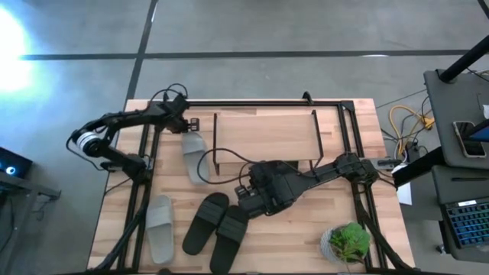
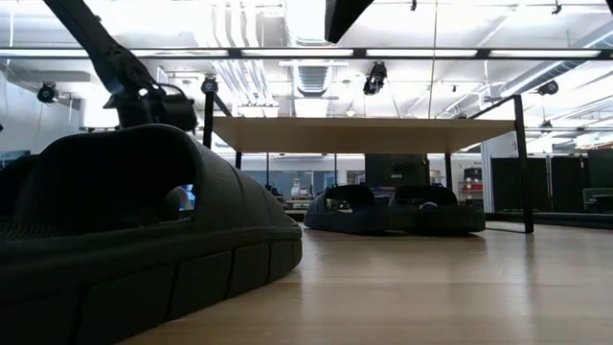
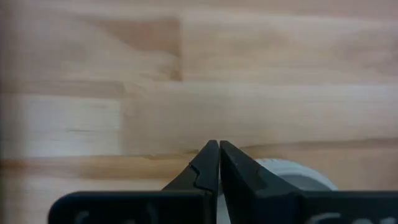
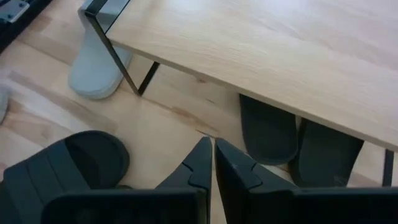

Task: Pick and place slides into the shelf
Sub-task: Move the gray slipper to the middle left of the table

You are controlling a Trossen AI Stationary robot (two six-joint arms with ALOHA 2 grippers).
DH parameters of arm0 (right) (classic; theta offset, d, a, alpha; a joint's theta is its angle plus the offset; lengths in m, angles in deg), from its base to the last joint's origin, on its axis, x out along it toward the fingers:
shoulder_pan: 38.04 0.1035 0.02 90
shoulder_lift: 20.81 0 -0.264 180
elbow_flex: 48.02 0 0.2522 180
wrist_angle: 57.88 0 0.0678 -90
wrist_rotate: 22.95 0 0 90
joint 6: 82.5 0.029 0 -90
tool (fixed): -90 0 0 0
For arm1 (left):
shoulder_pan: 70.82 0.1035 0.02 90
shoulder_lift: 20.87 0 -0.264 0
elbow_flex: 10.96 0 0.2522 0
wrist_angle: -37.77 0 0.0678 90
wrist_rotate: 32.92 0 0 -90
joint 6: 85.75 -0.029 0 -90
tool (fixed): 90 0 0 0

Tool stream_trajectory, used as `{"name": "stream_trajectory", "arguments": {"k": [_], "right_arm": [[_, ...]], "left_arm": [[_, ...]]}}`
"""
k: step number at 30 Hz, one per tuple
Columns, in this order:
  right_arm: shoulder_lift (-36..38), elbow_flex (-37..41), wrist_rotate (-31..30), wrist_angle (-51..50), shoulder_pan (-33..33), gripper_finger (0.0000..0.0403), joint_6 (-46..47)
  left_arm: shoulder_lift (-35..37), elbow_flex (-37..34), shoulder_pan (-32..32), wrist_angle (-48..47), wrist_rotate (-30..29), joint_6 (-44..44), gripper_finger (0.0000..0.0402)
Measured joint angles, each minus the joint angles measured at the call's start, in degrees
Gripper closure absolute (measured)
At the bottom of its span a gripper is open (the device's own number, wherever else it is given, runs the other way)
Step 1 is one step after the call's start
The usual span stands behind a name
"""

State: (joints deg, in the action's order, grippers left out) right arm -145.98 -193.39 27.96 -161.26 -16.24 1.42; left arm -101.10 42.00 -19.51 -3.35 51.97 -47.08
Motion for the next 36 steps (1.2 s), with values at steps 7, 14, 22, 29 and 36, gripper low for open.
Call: {"name": "stream_trajectory", "arguments": {"k": [7, 14, 22, 29, 36], "right_arm": [[0.0, 0.04, -1.05, -0.19, -0.17, 0.039, -2.71], [0.0, 0.04, 0.0, -0.19, -0.61, 0.039, -5.69], [0.18, 0.04, 2.06, -0.39, -1.11, 0.039, -9.46], [1.39, -0.35, 0.94, -0.39, -1.11, 0.039, -12.16], [4.26, -0.35, -3.67, -0.39, -1.22, 0.039, -15.48]], "left_arm": [[-2.0, -0.03, -1.26, 0.48, 1.78, -0.8, 0.0402], [3.81, -1.53, -5.41, -0.29, 5.13, -1.84, 0.0402], [10.9, -4.97, -12.76, -2.64, 5.1, -1.46, 0.0402], [13.61, -9.79, -18.2, -1.93, 6.26, 1.58, 0.0402], [16.05, -11.64, -25.18, 0.0, 8.76, 4.55, 0.0402]]}}
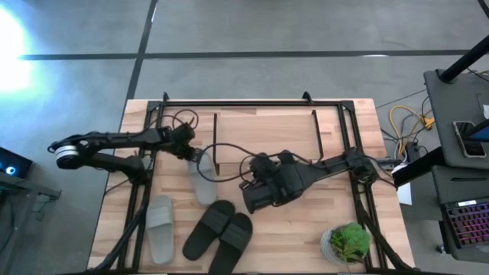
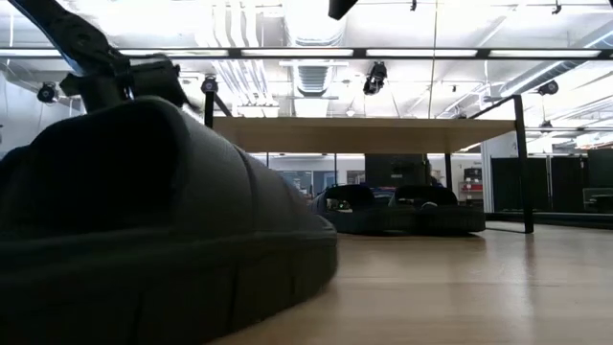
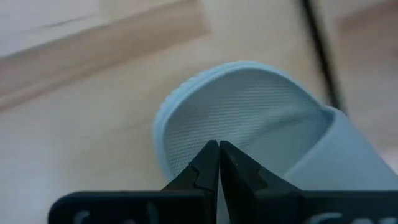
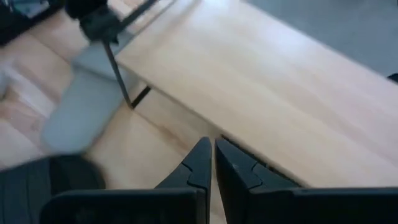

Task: Pick and place slides into the shelf
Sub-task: Move the gray slipper to the middle left of the table

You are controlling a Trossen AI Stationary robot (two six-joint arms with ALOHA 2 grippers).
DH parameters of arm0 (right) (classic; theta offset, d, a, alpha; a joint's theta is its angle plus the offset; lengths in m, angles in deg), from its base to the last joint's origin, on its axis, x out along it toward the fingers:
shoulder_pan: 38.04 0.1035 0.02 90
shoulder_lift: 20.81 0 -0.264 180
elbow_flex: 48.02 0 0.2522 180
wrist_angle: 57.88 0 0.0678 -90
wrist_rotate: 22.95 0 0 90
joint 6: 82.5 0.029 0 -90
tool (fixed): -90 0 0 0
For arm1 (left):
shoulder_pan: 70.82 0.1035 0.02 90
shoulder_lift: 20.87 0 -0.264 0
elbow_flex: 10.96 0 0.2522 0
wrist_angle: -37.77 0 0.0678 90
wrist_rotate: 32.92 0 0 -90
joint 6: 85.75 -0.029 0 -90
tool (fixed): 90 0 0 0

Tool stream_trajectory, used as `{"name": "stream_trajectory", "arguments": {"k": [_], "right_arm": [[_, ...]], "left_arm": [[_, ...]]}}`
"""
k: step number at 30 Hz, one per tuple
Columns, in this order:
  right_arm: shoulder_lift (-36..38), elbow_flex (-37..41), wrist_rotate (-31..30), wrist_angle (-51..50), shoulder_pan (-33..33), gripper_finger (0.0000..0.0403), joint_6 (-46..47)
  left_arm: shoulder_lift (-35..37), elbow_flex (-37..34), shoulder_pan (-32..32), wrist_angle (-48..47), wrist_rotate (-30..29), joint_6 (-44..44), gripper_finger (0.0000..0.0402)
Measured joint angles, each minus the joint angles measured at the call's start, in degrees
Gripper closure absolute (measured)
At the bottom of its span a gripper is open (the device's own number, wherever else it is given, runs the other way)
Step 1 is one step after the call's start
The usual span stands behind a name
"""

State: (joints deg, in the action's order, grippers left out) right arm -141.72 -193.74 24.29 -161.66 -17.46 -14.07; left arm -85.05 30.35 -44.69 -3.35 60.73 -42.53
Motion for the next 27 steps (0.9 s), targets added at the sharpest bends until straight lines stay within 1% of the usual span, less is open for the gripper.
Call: {"name": "stream_trajectory", "arguments": {"k": [3, 8, 10, 12, 14, 15, 17, 19, 21, 22, 24, 27], "right_arm": [[0.94, 0.0, -0.89, 0.16, -0.14, 0.039, -1.97], [1.62, -0.26, -0.58, 0.61, -0.24, 0.039, -6.41], [1.62, -0.57, 0.71, 1.84, -0.24, 0.039, -9.12], [1.62, -0.53, 3.04, 5.76, -0.22, 0.0388, -15.06], [1.62, 0.09, 5.57, 11.73, 0.11, 0.0382, -25.22], [1.58, 0.55, 6.14, 14.84, 0.38, 0.0377, -30.83], [1.26, 1.56, 6.36, 20.66, 0.75, 0.0362, -41.87], [1.12, 1.95, 6.18, 23.67, 0.8, 0.0344, -51.79], [0.95, 2.14, 5.56, 25.56, 0.13, 0.0322, -59.1], [0.91, 2.14, 5.42, 26.25, -0.33, 0.0311, -61.43], [0.83, 2.18, 5.22, 26.14, -1.06, 0.0289, -63.08], [0.75, 2.23, 5.18, 26.25, -1.76, 0.0261, -61.36]], "left_arm": [[1.98, 1.1, -2.96, 0.63, 1.62, 0.42, 0.0402], [5.34, 1.16, -7.55, 0.29, 0.2, 3.38, 0.0402], [6.64, 1.09, -8.56, -1.17, -0.73, 4.04, 0.0402], [8.23, 1.09, -8.82, -2.88, -3.46, 4.07, 0.0402], [10.1, 1.07, -8.6, -4.89, -6.27, 4.06, 0.0402], [11.03, 1.07, -8.58, -5.85, -7.38, 4.02, 0.0402], [13.01, 1.07, -8.56, -7.81, -7.74, 3.05, 0.0402], [14.79, 1.08, -8.58, -10.02, -7.92, 2.68, 0.0402], [16.36, 1.02, -8.56, -12.39, -9.16, 2.88, 0.0402], [17.09, 0.87, -8.56, -12.86, -10.31, 2.88, 0.0402], [18.29, 0.48, -8.56, -12.06, -12.45, 2.88, 0.0402], [18.84, -0.09, -8.54, -9.57, -14.74, 2.14, 0.0402]]}}
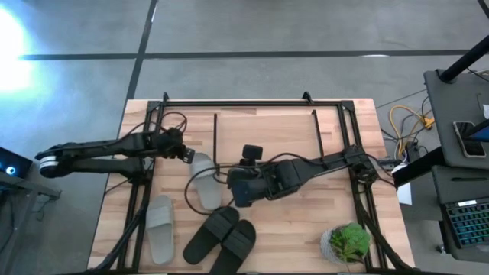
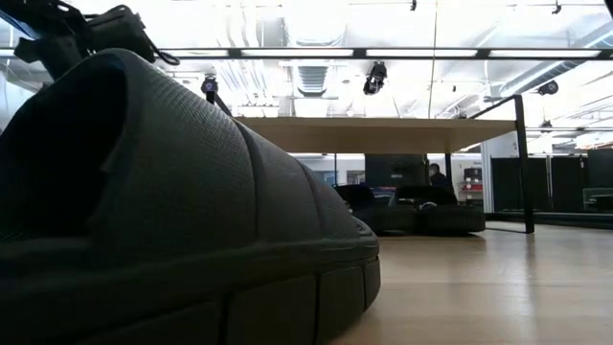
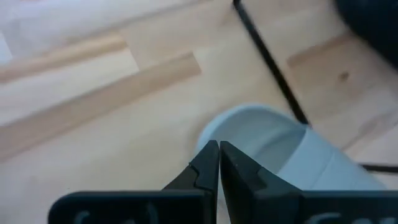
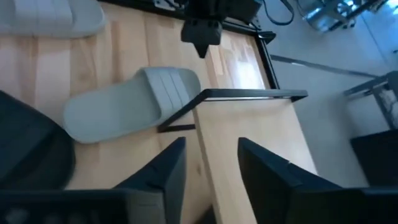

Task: Pick and place slides into the shelf
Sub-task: Move the gray slipper to the middle left of the table, then adjust the black slipper on the table

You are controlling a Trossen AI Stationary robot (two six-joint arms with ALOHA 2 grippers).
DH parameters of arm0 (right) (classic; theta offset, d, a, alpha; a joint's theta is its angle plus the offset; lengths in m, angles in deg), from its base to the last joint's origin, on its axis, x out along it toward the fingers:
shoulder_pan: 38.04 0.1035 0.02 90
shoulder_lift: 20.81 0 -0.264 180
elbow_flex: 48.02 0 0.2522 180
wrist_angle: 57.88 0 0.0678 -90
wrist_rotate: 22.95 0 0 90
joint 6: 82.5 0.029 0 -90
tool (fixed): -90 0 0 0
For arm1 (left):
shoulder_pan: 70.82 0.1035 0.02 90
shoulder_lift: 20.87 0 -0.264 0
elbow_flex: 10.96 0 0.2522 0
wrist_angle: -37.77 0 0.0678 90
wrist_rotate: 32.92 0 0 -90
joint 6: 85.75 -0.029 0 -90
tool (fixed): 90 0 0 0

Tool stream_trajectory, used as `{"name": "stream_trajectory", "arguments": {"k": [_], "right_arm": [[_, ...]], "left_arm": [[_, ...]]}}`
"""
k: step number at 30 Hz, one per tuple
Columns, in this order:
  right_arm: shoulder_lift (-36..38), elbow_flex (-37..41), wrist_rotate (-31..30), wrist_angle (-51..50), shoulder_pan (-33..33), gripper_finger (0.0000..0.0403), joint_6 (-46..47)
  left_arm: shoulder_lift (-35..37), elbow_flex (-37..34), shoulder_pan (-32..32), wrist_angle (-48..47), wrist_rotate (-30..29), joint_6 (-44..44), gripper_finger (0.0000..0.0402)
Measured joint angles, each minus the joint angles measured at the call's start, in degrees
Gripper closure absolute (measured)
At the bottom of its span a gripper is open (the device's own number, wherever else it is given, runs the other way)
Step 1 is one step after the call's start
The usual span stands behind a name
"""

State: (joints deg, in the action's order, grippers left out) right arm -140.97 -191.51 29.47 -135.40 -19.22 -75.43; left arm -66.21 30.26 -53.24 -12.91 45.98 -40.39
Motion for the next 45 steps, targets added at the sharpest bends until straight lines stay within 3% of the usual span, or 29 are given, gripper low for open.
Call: {"name": "stream_trajectory", "arguments": {"k": [6, 17, 23, 35, 41, 45], "right_arm": [[-0.05, 0.21, 0.08, 0.3, -0.21, 0.0239, 3.63], [-0.58, 0.44, 0.15, -0.5, 1.94, 0.0239, 3.44], [-0.79, 1.73, 7.61, -1.0, 2.71, 0.0238, 3.64], [-1.87, 1.93, 8.23, -6.4, 13.84, 0.0238, 10.51], [-5.11, 1.9, 6.43, -7.26, 20.1, 0.0238, 15.12], [-6.93, 1.84, 9.28, -7.04, 22.53, 0.0238, 19.84]], "left_arm": [[-5.58, -0.87, 0.02, 7.9, 0.61, -0.81, 0.0402], [-16.31, -1.18, -3.71, 10.5, 10.09, -0.67, 0.0402], [-12.41, -1.53, -6.14, 9.99, 8.93, 0.82, 0.0402], [-2.0, -2.28, -6.08, 1.49, 4.52, 0.25, 0.0402], [-0.11, -3.25, -6.08, 1.43, 4.51, 0.14, 0.0402], [0.05, -3.39, -6.08, 1.46, 4.53, -1.21, 0.0402]]}}
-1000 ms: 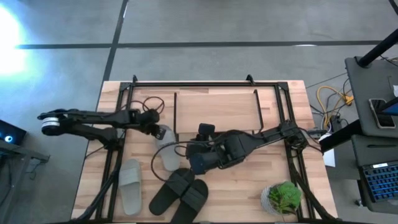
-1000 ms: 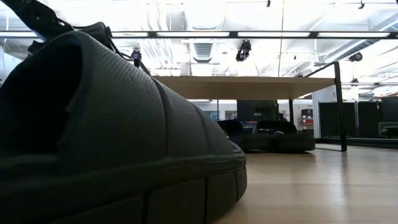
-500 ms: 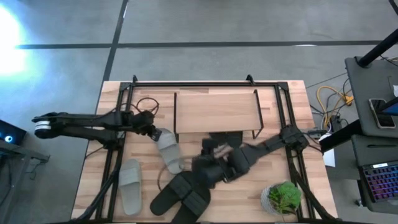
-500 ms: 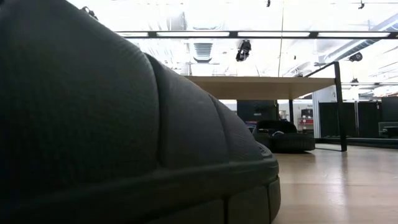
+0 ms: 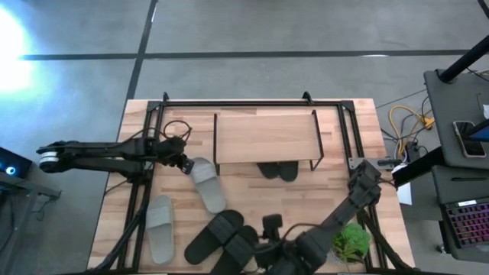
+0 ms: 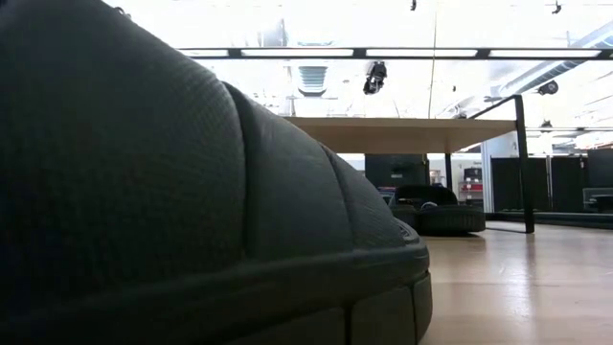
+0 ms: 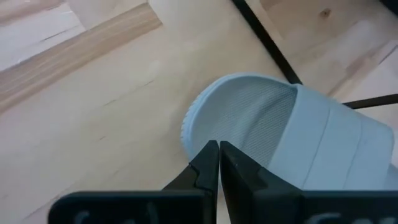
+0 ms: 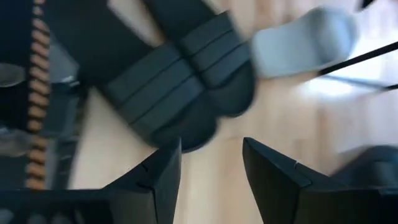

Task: Pick and place slides into the shelf
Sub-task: Adjust the black slipper on the table

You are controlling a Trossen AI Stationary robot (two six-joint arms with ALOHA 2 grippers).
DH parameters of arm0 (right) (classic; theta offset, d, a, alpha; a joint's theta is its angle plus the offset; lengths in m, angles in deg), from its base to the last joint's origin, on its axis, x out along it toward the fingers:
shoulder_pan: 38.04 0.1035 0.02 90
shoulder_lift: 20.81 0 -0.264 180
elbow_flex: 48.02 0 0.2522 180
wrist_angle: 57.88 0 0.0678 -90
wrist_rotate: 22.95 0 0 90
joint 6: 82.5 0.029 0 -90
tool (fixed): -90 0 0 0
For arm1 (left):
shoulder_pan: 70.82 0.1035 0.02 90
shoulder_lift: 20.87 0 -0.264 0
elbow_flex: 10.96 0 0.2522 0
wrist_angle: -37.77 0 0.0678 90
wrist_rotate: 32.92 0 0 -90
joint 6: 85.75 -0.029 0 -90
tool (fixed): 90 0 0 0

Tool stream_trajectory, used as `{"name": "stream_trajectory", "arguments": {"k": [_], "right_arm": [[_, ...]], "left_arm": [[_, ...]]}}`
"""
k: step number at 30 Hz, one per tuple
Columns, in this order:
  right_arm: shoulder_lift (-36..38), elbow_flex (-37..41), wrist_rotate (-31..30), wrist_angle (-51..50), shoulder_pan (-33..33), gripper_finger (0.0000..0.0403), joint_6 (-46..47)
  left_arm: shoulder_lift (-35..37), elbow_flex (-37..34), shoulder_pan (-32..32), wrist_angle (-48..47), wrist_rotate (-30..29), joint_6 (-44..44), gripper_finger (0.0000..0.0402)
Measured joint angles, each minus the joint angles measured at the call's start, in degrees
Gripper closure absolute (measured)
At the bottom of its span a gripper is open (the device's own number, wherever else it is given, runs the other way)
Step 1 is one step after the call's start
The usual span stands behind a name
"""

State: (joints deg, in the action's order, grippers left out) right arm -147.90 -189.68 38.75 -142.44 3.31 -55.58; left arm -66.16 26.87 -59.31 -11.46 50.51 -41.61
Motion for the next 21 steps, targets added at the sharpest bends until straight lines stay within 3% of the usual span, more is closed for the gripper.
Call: {"name": "stream_trajectory", "arguments": {"k": [5, 12, 21], "right_arm": [[-1.97, 0.0, 4.26, 5.49, 1.48, 0.0238, 4.62], [-7.39, -0.04, 14.81, 22.56, 1.49, 0.0238, 4.64], [-10.89, 0.61, 15.15, 26.55, -0.69, 0.0239, 13.11]], "left_arm": [[-0.24, -0.06, 0.0, 0.33, 0.1, -1.32, 0.0402], [-0.71, -0.11, 0.0, 0.42, 0.26, -2.56, 0.0402], [-0.76, -0.02, 0.0, 0.45, 2.4, -2.56, 0.0402]]}}
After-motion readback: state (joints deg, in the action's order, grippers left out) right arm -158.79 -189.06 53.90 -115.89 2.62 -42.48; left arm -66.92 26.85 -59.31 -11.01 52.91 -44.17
